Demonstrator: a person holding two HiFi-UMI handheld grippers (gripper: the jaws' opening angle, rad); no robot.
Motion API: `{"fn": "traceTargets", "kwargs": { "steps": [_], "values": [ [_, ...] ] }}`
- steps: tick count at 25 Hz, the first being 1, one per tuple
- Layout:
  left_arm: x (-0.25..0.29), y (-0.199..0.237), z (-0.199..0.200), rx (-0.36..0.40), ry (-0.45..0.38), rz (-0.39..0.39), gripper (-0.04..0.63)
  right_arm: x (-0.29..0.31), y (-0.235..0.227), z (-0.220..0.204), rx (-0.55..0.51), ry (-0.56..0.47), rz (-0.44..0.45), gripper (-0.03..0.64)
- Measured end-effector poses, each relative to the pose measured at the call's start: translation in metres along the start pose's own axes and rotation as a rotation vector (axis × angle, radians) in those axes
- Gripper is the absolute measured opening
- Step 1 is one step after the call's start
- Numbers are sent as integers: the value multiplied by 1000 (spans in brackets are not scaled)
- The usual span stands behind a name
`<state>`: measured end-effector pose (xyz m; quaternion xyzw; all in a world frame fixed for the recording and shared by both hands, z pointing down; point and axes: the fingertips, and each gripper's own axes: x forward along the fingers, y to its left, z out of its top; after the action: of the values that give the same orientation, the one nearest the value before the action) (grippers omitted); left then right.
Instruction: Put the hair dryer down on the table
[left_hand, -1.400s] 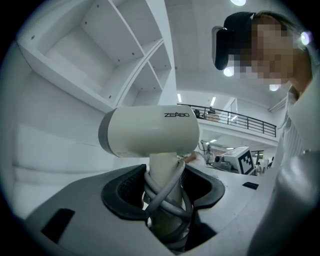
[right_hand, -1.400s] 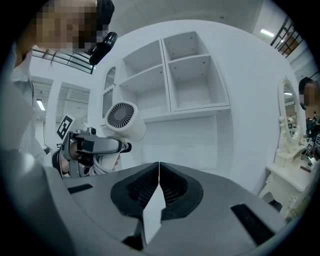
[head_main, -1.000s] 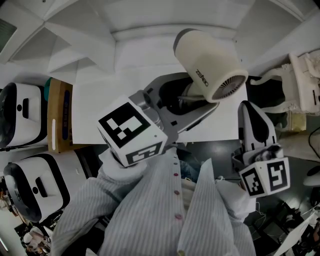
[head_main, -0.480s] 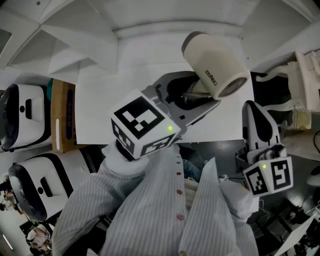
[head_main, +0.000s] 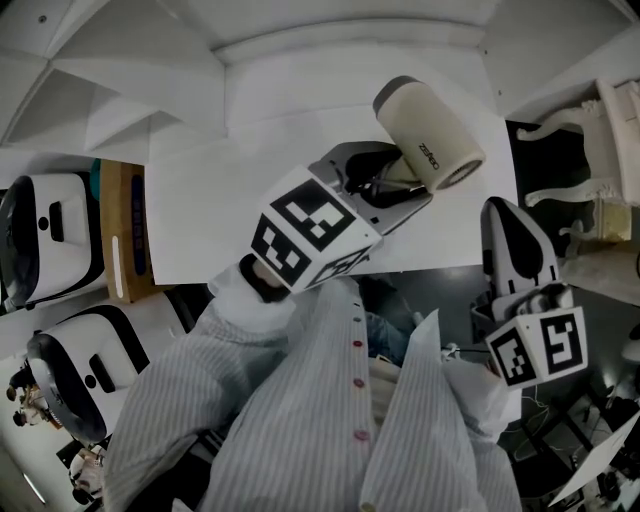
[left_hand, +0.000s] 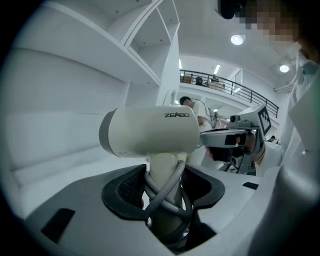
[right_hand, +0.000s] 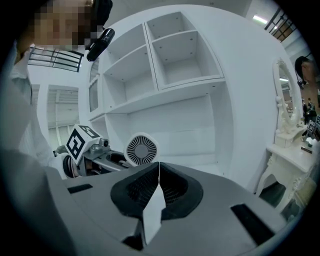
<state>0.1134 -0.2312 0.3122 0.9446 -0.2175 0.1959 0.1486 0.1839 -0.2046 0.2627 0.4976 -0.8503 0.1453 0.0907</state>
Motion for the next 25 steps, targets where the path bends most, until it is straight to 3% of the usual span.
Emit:
{"fn": "traceTargets", "kwargs": {
  "steps": [8, 25],
  "values": [
    [31, 7, -48, -15, 127, -8, 219, 2, -9, -18, 33, 38, -9, 12],
    [90, 22, -125, -5, 307, -17, 219, 17, -19, -61, 101, 107, -6, 12]
  ]
}}
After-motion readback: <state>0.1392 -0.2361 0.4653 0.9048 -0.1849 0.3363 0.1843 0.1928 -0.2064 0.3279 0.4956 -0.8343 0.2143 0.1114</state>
